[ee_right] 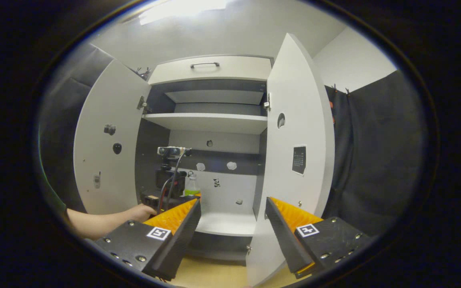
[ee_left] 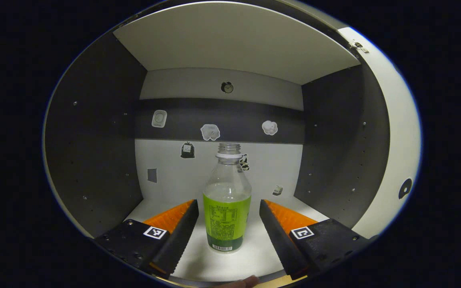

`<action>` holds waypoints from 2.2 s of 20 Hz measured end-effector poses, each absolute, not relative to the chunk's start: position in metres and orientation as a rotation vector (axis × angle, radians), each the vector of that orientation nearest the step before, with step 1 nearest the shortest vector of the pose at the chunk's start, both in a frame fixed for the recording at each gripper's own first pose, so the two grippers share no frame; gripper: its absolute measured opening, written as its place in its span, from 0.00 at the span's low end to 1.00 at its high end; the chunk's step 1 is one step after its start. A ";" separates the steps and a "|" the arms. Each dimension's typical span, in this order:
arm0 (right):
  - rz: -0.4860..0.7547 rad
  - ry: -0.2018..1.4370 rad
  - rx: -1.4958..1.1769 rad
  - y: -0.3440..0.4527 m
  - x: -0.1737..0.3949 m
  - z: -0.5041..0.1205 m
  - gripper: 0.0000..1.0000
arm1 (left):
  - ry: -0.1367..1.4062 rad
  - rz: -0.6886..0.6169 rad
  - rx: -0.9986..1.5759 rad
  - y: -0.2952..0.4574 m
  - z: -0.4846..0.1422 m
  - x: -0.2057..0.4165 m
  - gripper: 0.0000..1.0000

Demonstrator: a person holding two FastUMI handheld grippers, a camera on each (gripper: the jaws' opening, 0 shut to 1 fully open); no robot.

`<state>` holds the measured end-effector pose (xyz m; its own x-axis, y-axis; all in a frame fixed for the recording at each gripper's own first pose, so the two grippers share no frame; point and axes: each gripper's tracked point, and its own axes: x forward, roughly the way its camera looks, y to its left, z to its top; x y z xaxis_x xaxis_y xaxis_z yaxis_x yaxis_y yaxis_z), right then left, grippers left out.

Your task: Grasp the bottle in the cabinet with the left hand and place it on the coaster, then close the right door with the right hand and the left door with the left hand.

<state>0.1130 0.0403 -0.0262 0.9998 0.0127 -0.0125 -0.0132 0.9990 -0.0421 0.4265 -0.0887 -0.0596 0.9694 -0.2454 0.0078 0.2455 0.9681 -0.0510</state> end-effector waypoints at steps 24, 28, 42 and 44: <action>0.098 -0.052 -0.021 0.019 -0.012 0.001 0.98 | -0.089 -0.259 -0.081 -0.057 0.015 0.183 0.78; 0.098 -0.091 -0.040 0.017 -0.042 0.004 1.00 | -0.085 -0.270 -0.088 -0.056 -0.011 0.130 0.78; -0.053 -0.141 0.154 -0.017 -0.049 0.020 0.98 | 0.101 -0.433 -0.058 -0.096 -0.194 0.036 0.79; -0.071 -0.154 0.158 -0.019 -0.054 0.022 0.98 | 0.087 -0.465 -0.039 -0.105 -0.234 0.037 0.79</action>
